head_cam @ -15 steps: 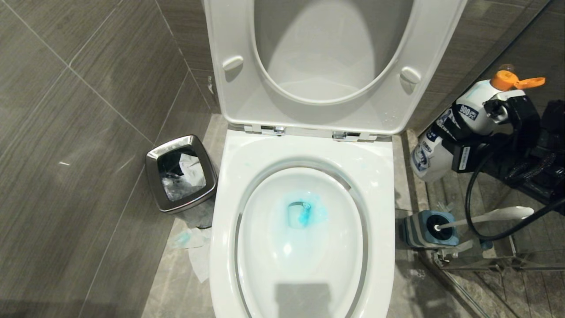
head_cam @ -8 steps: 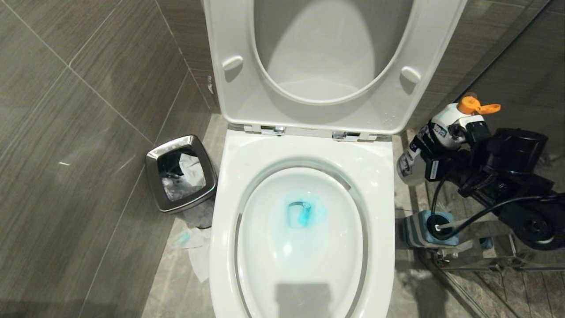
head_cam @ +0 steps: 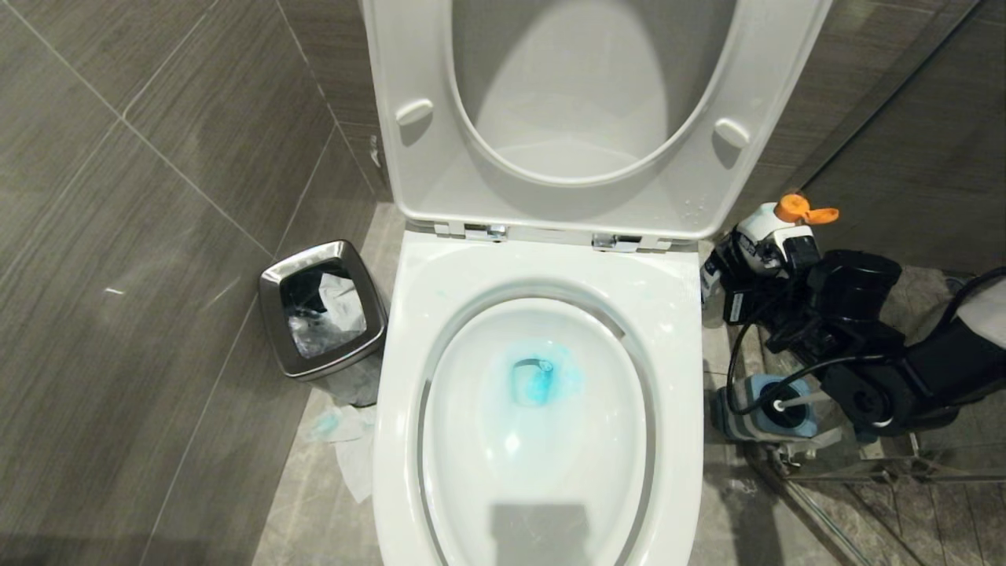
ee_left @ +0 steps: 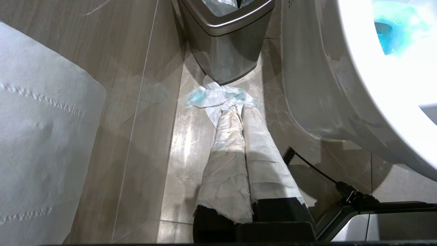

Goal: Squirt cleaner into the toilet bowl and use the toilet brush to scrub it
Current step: Place the cleaning agent on the floor

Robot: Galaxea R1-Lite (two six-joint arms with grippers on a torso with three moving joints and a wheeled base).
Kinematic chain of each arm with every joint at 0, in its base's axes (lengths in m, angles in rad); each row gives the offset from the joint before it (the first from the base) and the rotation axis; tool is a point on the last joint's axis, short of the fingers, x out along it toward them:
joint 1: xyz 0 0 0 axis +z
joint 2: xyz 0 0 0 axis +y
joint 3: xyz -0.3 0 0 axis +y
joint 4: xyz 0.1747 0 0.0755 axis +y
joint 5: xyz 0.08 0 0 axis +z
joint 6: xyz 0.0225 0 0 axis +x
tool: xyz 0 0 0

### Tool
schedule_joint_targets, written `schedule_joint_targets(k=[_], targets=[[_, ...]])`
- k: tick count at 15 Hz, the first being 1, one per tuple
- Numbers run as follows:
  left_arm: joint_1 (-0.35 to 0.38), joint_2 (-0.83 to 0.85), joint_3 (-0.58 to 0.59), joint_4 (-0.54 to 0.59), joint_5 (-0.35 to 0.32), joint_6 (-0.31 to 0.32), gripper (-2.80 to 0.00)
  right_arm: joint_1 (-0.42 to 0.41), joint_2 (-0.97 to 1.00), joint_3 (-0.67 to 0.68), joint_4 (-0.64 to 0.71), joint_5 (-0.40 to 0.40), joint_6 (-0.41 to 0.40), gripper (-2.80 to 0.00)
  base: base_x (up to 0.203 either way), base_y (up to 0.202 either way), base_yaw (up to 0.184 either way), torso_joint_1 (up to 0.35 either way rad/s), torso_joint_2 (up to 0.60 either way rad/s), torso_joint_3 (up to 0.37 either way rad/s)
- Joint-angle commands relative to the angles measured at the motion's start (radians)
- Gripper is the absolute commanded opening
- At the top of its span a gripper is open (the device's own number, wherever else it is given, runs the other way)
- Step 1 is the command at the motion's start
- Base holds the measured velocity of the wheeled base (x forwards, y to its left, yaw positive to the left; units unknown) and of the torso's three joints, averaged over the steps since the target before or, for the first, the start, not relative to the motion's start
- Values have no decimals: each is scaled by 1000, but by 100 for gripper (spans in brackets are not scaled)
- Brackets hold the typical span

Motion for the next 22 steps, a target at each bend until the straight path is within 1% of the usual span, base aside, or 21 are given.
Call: schedule_joint_targets(k=[1, 14, 22], targets=[[0, 0, 0, 0, 0, 1, -280, 1, 50, -13, -11, -1, -1, -280, 0, 0, 0, 0, 0, 0], [1, 0, 0, 0, 0, 2, -280, 10, 167, -99, -13, -5, -10, -280, 0, 0, 0, 0, 0, 0], [1, 0, 0, 0, 1, 1, -280, 23, 163, -99, -13, -7, -13, -280, 0, 0, 0, 0, 0, 0]])
